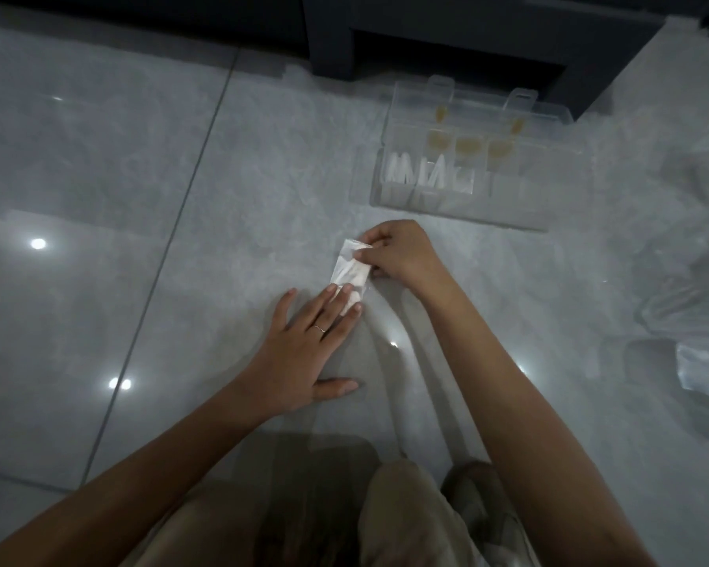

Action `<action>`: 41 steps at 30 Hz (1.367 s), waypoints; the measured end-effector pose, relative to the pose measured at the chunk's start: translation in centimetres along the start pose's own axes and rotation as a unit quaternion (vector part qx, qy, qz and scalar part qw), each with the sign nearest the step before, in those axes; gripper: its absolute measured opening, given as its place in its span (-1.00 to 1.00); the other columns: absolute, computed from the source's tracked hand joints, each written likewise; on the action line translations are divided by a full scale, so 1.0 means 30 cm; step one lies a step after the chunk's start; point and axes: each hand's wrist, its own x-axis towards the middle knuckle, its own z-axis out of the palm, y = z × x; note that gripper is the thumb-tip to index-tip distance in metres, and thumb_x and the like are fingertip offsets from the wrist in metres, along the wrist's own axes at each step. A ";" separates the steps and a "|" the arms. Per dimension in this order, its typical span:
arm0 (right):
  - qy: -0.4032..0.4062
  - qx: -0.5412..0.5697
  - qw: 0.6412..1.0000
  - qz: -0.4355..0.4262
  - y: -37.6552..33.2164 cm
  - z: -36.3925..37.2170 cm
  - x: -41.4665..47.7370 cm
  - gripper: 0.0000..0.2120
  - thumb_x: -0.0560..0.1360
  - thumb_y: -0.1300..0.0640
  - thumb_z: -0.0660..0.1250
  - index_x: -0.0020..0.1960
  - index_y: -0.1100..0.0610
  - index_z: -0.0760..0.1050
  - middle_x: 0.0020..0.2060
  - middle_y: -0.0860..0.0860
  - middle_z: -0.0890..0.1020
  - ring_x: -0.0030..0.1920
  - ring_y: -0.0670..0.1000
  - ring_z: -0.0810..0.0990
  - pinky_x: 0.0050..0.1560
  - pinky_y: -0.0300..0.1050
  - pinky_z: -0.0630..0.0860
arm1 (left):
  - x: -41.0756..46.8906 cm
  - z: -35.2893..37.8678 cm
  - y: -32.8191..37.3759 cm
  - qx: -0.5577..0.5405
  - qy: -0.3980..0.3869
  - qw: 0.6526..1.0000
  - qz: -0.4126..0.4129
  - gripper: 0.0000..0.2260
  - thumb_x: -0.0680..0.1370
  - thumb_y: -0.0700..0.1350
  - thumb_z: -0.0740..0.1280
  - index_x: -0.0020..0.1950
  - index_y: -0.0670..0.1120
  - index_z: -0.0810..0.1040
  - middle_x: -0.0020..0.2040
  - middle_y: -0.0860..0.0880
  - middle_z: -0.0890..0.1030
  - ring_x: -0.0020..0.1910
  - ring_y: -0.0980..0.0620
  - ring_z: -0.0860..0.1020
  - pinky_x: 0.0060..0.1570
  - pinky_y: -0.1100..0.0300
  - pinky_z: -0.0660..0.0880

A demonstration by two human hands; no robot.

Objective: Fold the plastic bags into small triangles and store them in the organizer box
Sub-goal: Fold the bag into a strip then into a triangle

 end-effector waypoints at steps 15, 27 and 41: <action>-0.002 0.110 0.994 -0.005 0.025 -0.020 -0.009 -0.87 0.47 0.31 0.42 -0.22 0.13 0.61 -0.37 0.05 0.60 -0.34 -0.01 0.58 -0.27 -0.24 0.60 | -0.017 -0.012 0.013 -0.167 0.090 0.982 -0.024 -0.44 0.54 0.22 0.16 0.44 -0.07 0.38 0.48 -0.06 0.36 0.46 0.04 0.28 0.40 -0.22 0.09; -0.042 0.103 0.988 -0.106 -0.077 -0.055 -0.157 -0.93 0.45 0.31 0.44 -0.14 0.17 0.64 -0.41 -0.08 0.59 -0.39 -0.21 0.54 -0.30 -0.34 0.54 | 0.126 -0.243 -0.013 -0.600 0.109 0.748 -0.262 -0.85 0.37 -0.28 0.49 -0.12 -0.19 0.59 -0.19 -0.12 0.67 -0.22 0.12 0.63 -0.13 0.15 0.57; -0.015 0.185 0.982 -0.045 -0.020 -0.029 -0.259 -0.84 0.43 0.39 0.43 -0.20 0.16 0.57 -0.32 0.06 0.55 -0.37 -0.08 0.58 -0.30 -0.25 0.59 | 0.116 -0.292 0.022 -0.649 0.138 0.664 -0.345 -0.83 0.43 -0.35 0.44 -0.09 -0.09 0.63 -0.19 -0.03 0.69 -0.27 0.17 0.63 -0.25 0.27 0.56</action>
